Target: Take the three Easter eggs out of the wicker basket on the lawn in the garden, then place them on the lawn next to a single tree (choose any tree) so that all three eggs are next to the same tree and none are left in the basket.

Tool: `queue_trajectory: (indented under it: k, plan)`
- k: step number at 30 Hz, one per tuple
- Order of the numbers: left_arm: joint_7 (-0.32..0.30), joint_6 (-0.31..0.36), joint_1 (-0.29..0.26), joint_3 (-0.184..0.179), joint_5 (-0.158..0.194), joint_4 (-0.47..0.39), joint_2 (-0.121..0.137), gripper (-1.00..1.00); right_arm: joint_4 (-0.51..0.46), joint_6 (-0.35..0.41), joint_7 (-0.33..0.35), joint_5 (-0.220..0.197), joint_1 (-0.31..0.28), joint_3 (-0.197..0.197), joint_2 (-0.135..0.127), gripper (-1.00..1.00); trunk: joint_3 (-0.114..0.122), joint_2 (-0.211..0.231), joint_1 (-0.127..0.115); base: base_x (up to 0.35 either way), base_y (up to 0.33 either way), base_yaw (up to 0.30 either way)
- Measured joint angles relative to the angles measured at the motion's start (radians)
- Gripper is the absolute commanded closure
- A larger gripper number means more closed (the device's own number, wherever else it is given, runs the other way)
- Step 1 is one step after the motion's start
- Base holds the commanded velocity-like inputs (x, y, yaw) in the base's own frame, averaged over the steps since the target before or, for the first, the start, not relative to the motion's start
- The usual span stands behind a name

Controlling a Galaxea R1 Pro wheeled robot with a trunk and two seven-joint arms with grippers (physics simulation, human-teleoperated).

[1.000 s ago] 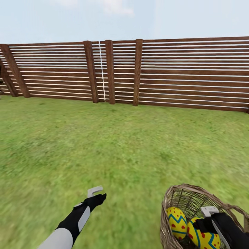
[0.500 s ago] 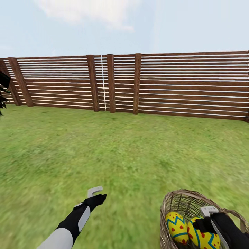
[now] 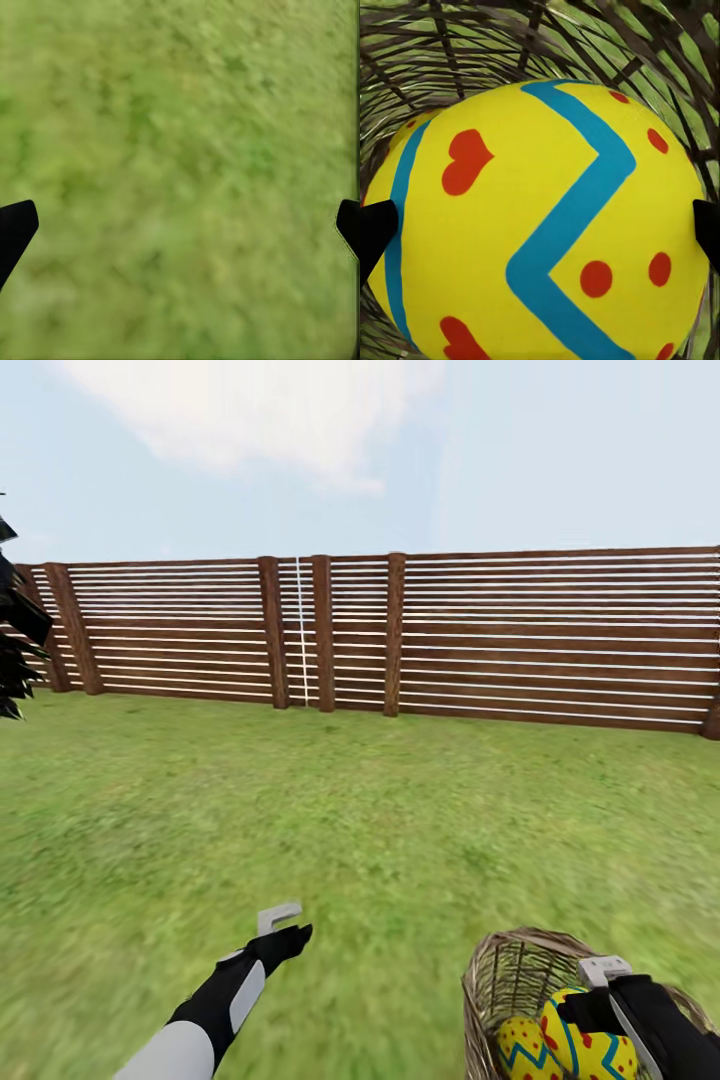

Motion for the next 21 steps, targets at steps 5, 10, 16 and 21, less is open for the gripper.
queue_trajectory:
  k: [5, 10, 16, 21]
  plan:
    - [0.0, 0.0, 0.0, 0.0, 0.0, 0.001, -0.005, -1.0, 0.0, 0.0, 0.0, -0.001, 0.0, 0.0, 0.0, 1.0, 0.022, 0.001, -0.002, 0.0, 0.0, 0.0]
    - [-0.002, -0.002, 0.0, 0.001, 0.0, 0.001, -0.003, -1.0, -0.001, 0.0, 0.001, -0.002, 0.0, 0.0, 0.0, 1.0, 0.027, 0.002, -0.003, 0.0, 0.0, -0.165]
    - [-0.001, -0.002, 0.0, 0.0, 0.0, 0.001, -0.004, -1.0, 0.0, 0.0, 0.002, -0.001, 0.0, 0.001, 0.002, 1.0, 0.042, 0.002, -0.004, 0.0, 0.0, -0.006]
    - [0.0, -0.002, 0.0, 0.0, 0.0, 0.021, -0.005, -1.0, 0.001, 0.0, 0.001, -0.001, 0.0, 0.001, 0.002, 1.0, 0.061, 0.01, -0.01, 0.0, 0.0, 0.0]
